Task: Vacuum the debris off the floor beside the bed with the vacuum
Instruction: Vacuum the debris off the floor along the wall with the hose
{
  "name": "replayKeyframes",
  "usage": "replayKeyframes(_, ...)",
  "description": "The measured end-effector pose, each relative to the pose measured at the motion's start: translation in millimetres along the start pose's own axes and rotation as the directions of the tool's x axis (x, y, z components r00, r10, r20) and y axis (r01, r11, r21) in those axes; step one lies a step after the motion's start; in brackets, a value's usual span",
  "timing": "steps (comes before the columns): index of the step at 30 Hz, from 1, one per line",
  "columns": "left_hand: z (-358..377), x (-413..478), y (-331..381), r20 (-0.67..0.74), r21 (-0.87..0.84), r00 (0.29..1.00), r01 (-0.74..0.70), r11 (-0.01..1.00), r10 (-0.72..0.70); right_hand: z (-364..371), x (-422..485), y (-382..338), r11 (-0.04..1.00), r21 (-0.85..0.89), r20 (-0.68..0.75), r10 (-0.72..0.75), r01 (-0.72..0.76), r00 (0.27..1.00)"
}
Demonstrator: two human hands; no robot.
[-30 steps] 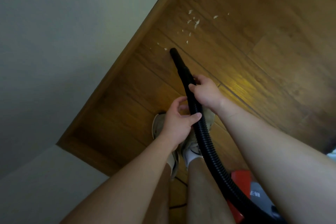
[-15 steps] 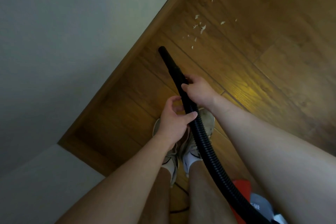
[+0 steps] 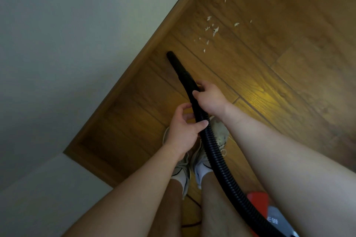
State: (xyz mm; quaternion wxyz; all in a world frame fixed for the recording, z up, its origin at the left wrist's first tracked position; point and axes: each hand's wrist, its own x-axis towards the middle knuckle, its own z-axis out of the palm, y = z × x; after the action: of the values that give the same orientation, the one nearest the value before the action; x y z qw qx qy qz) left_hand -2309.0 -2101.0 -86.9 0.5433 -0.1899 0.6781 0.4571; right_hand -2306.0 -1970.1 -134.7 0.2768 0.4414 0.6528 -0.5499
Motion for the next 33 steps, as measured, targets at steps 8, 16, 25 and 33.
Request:
replayKeyframes(8,29.4,6.6,13.3,0.066,-0.011,0.998,-0.004,1.0,0.005,-29.3,0.3,15.2,0.995,0.101,-0.113,0.035,-0.023,0.993)
replayKeyframes(16,48.7,10.7,17.5,0.089,0.091,0.996,-0.015,0.996,0.007,-50.9,-2.4,26.3,0.988,0.147,-0.126,0.064,-0.045,0.99)
replayKeyframes(25,59.5,0.0,7.6,0.148,0.109,0.989,0.014,0.994,-0.03,-56.2,-21.9,46.3,0.987,0.145,-0.172,0.092,-0.067,0.981)
replayKeyframes(33,67.7,6.0,15.2,0.167,0.14,0.986,-0.021,0.99,-0.003,-68.5,-21.1,47.2,0.98,0.194,-0.215,0.094,-0.052,0.972)
